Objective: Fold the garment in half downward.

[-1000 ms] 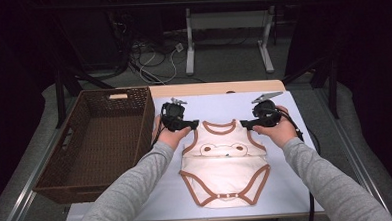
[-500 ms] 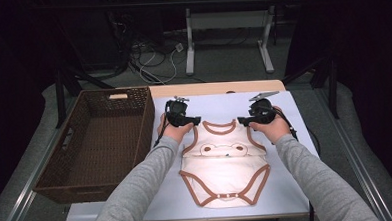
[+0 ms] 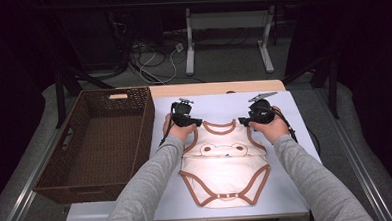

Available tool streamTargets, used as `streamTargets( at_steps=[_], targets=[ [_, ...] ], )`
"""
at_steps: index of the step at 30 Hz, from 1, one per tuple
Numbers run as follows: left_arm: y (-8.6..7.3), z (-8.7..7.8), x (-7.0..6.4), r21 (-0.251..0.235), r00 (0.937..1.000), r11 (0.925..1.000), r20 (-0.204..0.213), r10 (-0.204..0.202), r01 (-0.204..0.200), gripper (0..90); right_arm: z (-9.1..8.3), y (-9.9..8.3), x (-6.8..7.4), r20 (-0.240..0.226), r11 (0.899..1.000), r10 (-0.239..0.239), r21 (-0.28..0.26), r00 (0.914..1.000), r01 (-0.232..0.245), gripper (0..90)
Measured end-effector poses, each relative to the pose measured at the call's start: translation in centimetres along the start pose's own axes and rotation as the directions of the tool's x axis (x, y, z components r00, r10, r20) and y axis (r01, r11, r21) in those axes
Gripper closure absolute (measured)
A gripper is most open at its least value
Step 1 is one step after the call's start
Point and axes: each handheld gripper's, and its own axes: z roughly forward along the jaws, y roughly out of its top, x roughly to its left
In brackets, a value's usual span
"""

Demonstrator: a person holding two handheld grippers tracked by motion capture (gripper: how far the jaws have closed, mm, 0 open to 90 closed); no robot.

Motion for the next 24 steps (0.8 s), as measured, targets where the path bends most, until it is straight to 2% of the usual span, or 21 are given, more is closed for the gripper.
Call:
streamTargets(
  at_steps=[2,4,7,8,9,10,15,20,24],
  targets=[
    [0.1,0.2,0.1,0.010,1.0000,1.0000,0.002,0.001,-0.001,48.7,0.1,0.0,0.0,-0.004,1.000,0.002,0.003,1.0000,-0.002,45.0],
    [0.0,0.5,0.1,0.014,0.9997,0.9997,0.013,-0.021,0.021,52.3,0.2,0.0,0.1,-0.004,1.000,0.009,0.001,0.9999,-0.009,45.2],
    [0.0,0.8,0.0,0.027,0.9996,0.9993,0.007,-0.026,0.026,56.8,0.1,0.0,0.1,-0.016,0.999,0.033,-0.006,0.9993,-0.033,49.0],
    [0.0,0.9,0.0,0.031,0.9998,0.9994,0.007,-0.016,0.016,56.9,0.1,0.1,0.1,-0.021,0.999,0.048,-0.012,0.9986,-0.048,50.1],
    [0.0,1.0,0.1,0.031,1.0000,0.9995,0.003,-0.006,0.006,58.2,0.1,0.1,0.1,-0.025,0.999,0.052,-0.015,0.9984,-0.052,51.2],
    [-0.1,1.1,-0.1,0.029,0.9998,0.9994,-0.001,-0.020,0.020,59.3,0.1,0.1,0.1,-0.024,0.998,0.055,-0.017,0.9982,-0.055,51.7],
    [0.0,1.4,0.1,0.011,0.9996,0.9995,-0.005,-0.028,0.028,63.9,-0.1,0.2,0.0,-0.012,0.998,0.059,-0.032,0.9982,-0.059,53.4],
    [-0.1,1.9,0.1,0.041,0.9999,0.9991,-0.009,-0.014,0.014,67.5,-0.4,0.2,-0.2,0.007,0.998,0.047,-0.042,0.9989,-0.046,54.6],
    [-0.2,1.9,0.0,0.046,0.9999,0.9989,-0.012,0.003,-0.002,72.0,-0.2,0.2,-0.3,0.013,0.998,0.054,-0.039,0.9985,-0.053,54.7]
  ],
)
